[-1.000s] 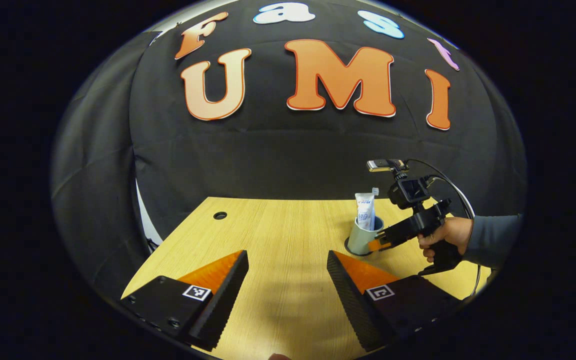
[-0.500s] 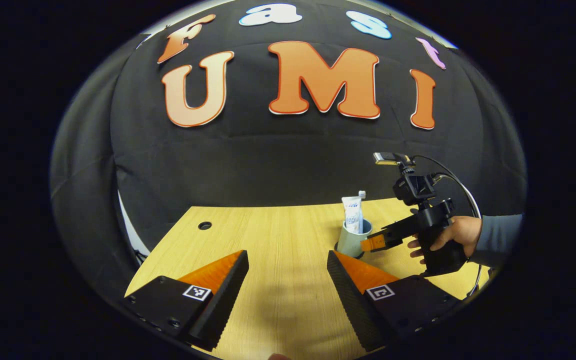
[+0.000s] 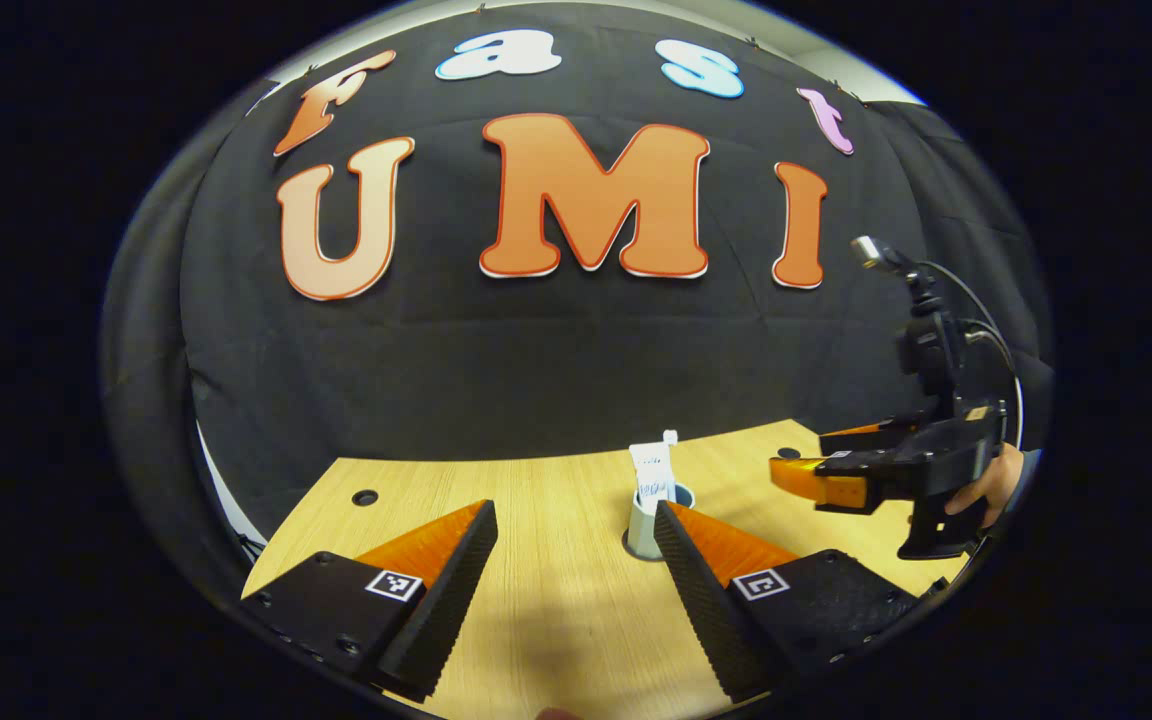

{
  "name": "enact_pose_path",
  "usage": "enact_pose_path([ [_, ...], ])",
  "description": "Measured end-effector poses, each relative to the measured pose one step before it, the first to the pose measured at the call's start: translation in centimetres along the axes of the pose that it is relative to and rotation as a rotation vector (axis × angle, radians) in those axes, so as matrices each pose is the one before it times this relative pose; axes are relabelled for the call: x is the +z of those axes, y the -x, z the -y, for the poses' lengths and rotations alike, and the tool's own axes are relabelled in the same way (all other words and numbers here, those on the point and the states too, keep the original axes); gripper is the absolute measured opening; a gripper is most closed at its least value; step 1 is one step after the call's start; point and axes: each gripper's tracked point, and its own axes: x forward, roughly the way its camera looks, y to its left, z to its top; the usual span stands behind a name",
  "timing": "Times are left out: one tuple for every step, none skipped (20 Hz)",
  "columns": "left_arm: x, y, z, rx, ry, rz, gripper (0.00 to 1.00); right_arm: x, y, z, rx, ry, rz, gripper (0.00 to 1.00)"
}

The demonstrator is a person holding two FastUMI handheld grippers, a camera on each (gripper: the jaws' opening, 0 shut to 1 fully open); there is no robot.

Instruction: Put the toothbrush and toothpaste on the desktop into the cup, then pick up the cup and place it on the coaster on the desktop.

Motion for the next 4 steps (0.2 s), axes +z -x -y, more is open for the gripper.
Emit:
enact_pose_path([
  [0.852,0.104,0.505,-0.00137,-0.00339,0.02620,0.97,1.444,1.796,1.252,-0.01641,-0.00212,0.05585,0.98],
  [0.682,0.034,0.745,-0.00513,-0.00795,0.02407,0.96,1.427,1.454,1.146,-0.01811,-0.00093,0.05468,0.98],
  [0.666,0.003,0.765,-0.00148,-0.01515,0.01502,0.96,1.283,1.463,1.258,-0.01615,0.00118,0.05178,0.97],
  [0.644,0.305,0.558,0.00218,-0.01109,0.01669,0.96,1.304,1.281,1.134,-0.01460,0.00282,0.04486,0.97],
])
